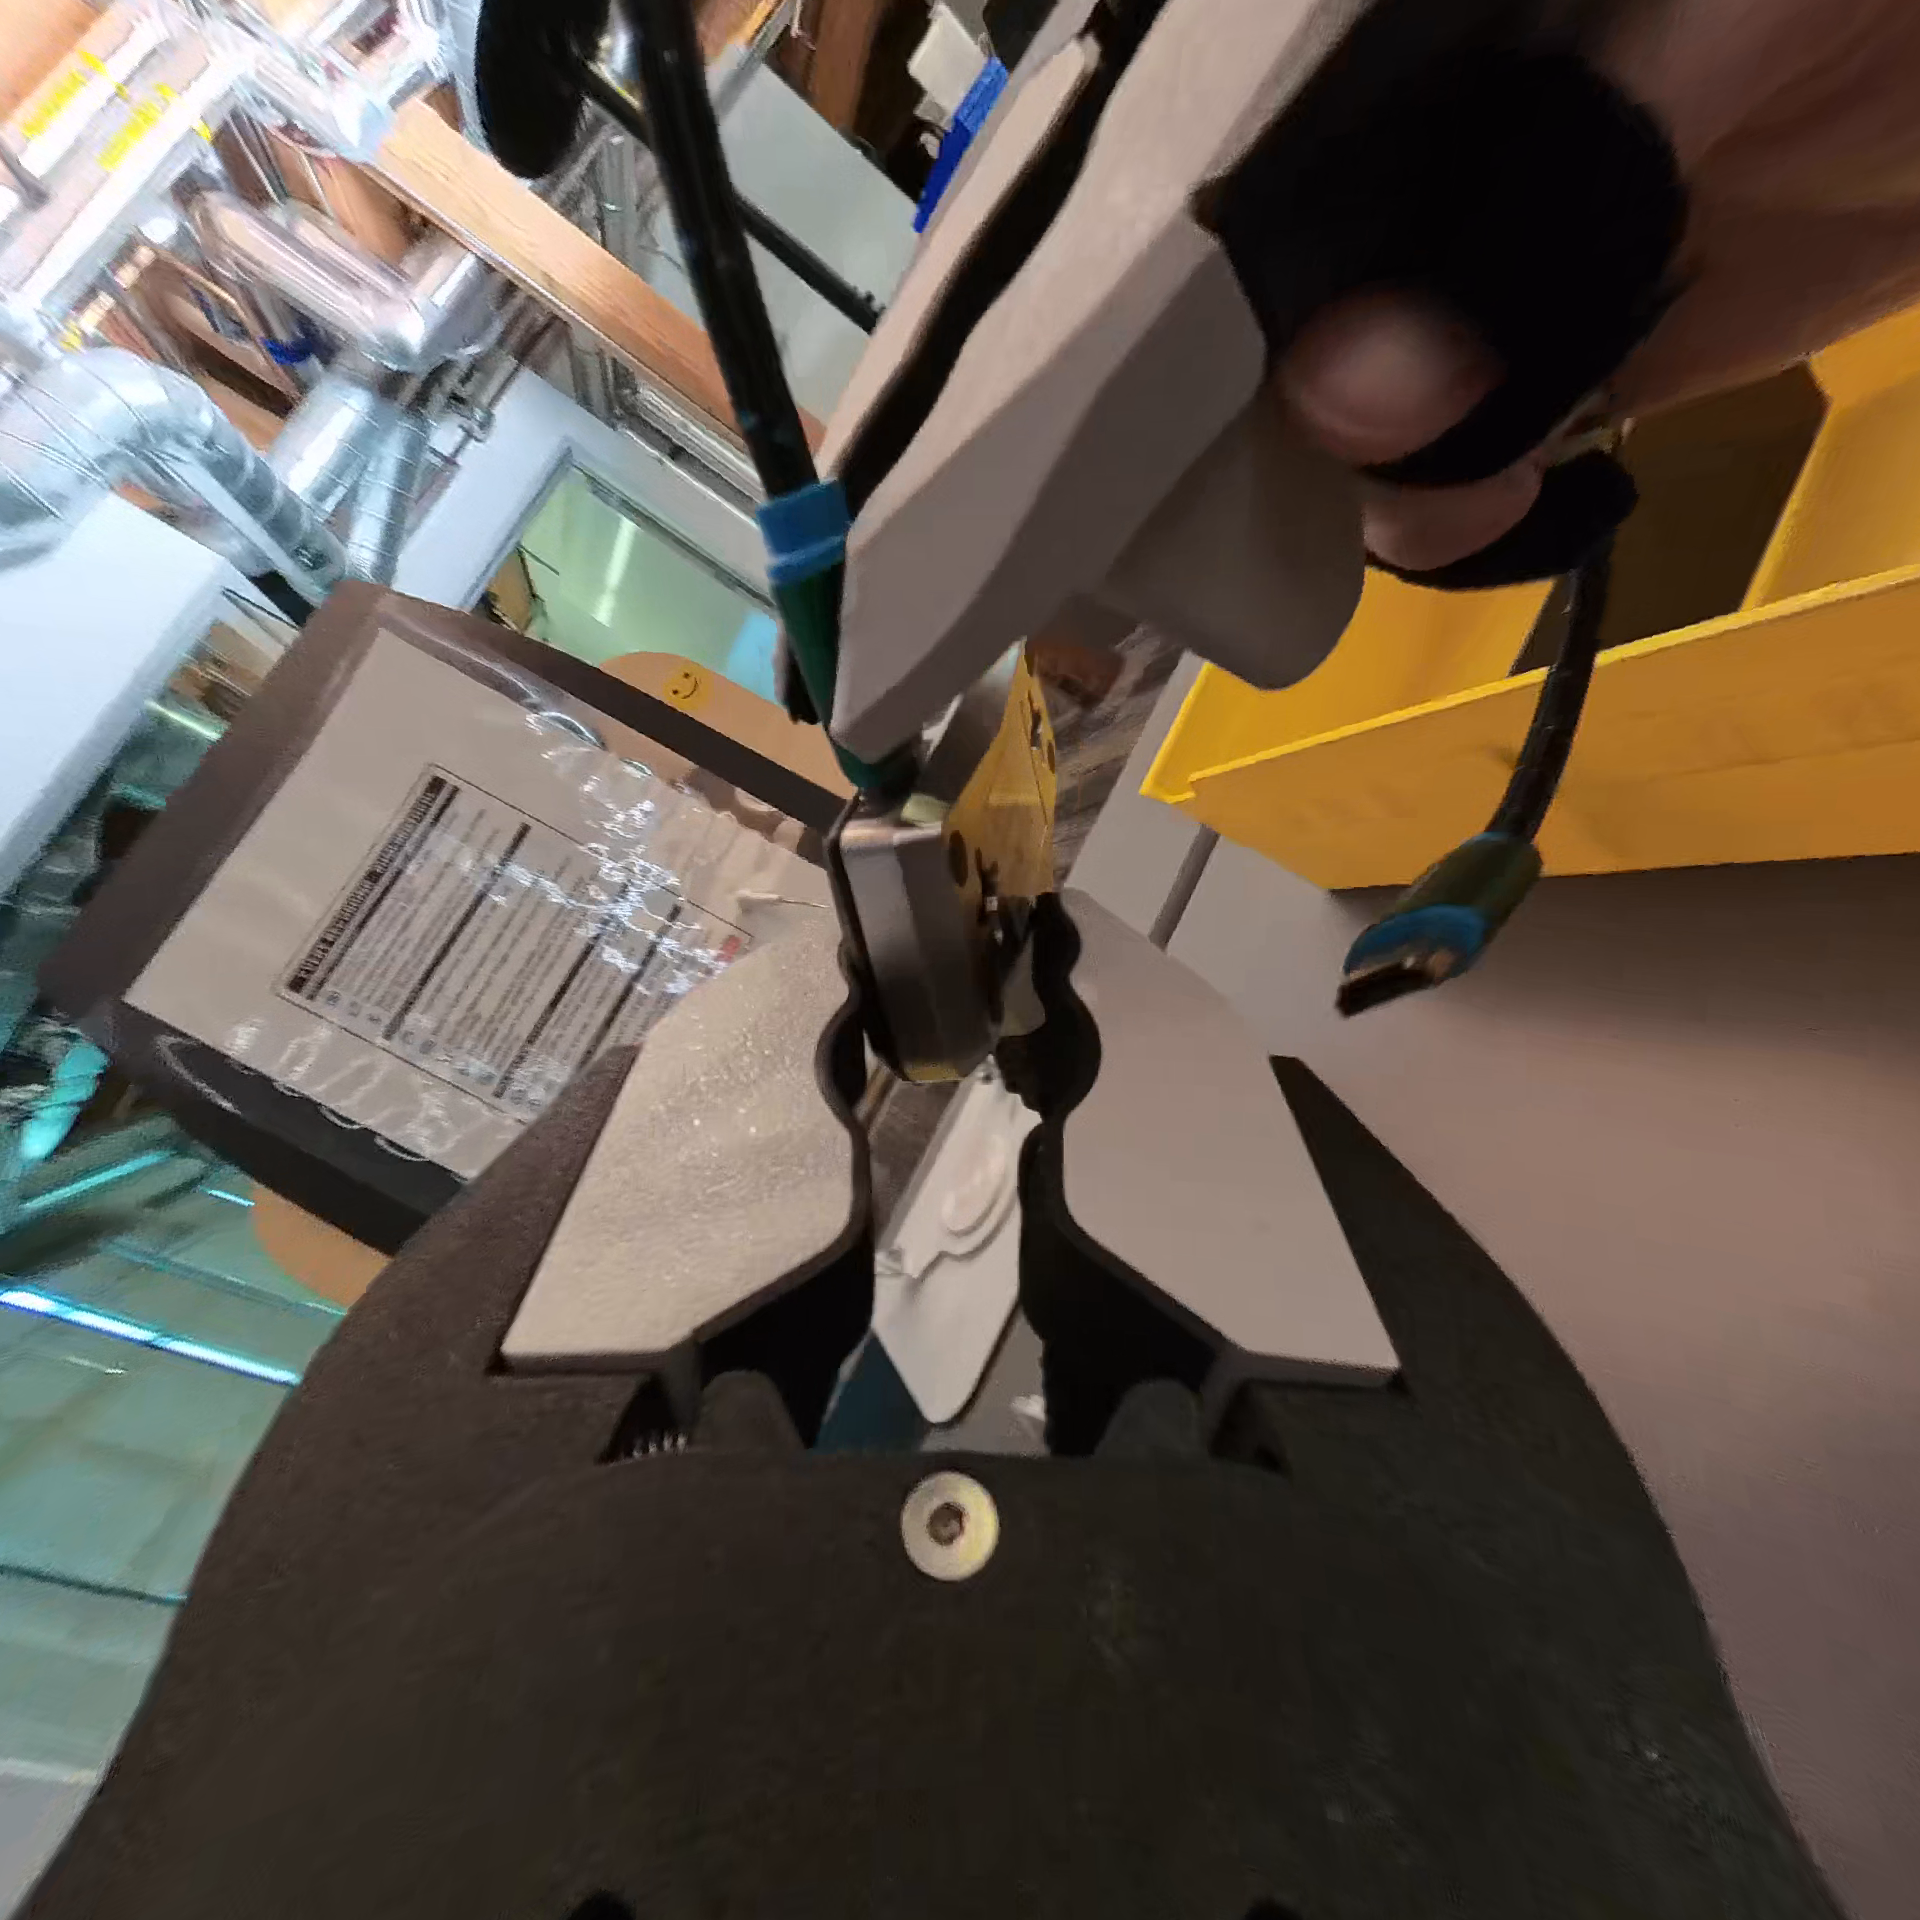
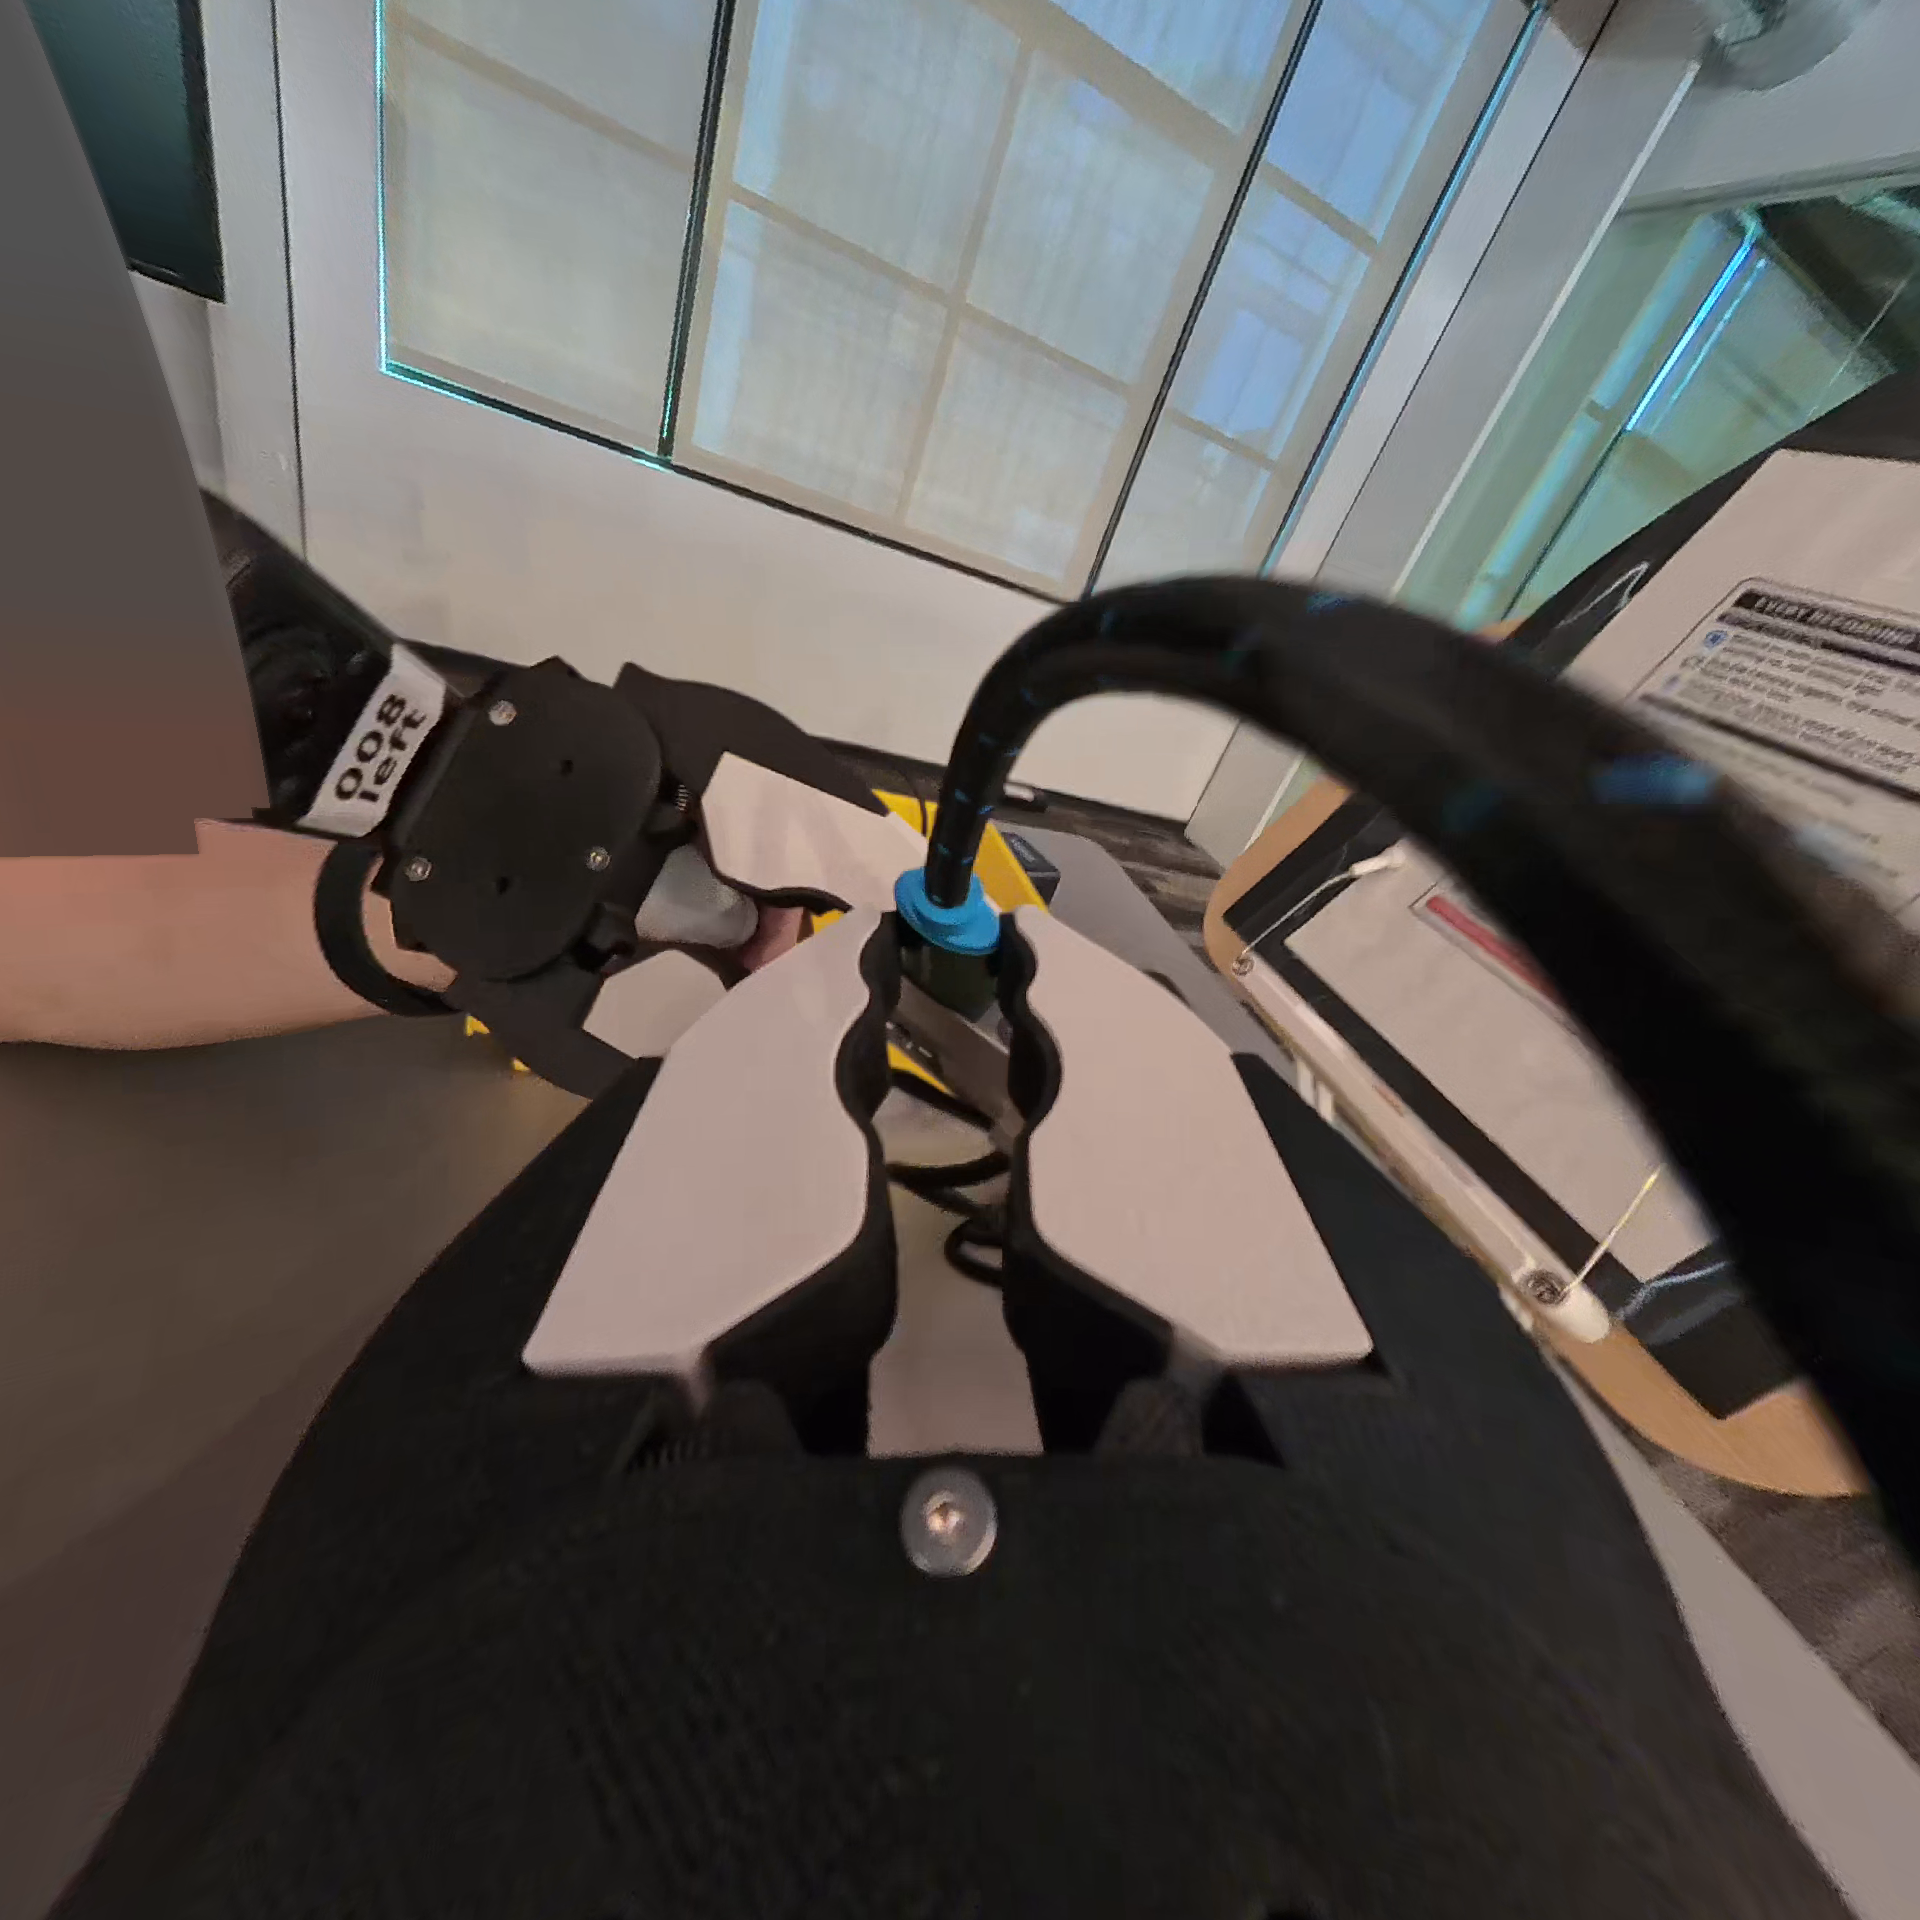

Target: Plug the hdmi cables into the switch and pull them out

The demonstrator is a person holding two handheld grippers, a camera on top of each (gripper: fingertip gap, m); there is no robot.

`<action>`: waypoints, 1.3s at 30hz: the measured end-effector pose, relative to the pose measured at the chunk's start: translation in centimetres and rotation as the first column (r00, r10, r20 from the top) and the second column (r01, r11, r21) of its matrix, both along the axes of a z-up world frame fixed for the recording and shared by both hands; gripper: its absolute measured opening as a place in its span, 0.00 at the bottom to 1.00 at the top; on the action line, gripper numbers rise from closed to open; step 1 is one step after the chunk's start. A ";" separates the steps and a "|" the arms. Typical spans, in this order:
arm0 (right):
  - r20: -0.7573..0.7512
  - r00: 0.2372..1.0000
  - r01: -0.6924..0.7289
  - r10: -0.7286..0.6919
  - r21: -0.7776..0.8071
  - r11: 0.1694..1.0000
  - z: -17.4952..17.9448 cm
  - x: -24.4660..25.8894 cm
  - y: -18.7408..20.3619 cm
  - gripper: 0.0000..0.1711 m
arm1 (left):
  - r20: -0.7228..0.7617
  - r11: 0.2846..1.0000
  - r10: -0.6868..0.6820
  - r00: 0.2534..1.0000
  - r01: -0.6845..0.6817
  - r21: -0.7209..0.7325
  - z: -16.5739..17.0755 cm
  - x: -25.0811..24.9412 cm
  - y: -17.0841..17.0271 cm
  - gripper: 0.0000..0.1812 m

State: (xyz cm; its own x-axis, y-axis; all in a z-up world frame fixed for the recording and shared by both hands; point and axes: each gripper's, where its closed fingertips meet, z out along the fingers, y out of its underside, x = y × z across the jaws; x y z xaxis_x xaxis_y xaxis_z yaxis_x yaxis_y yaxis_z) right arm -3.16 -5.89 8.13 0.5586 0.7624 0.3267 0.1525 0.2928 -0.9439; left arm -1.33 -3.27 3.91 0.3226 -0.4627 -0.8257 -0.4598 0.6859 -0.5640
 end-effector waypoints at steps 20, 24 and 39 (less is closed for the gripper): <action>0.137 0.965 0.251 -0.225 -0.222 0.942 -0.5 0.9 0.7 0.13 | -0.089 0.909 0.289 0.953 -0.244 0.338 1.4 -1.7 1.6 0.13; 0.109 0.968 0.245 -0.226 -0.218 0.945 -0.7 0.6 1.0 0.12 | -0.090 0.912 0.306 0.948 -0.265 0.313 1.4 -2.1 1.9 0.13; 0.093 0.942 0.328 -0.323 -0.051 0.943 -0.7 -0.7 1.5 0.13 | -0.116 0.922 0.337 0.934 -0.302 0.244 1.0 -2.7 2.6 0.12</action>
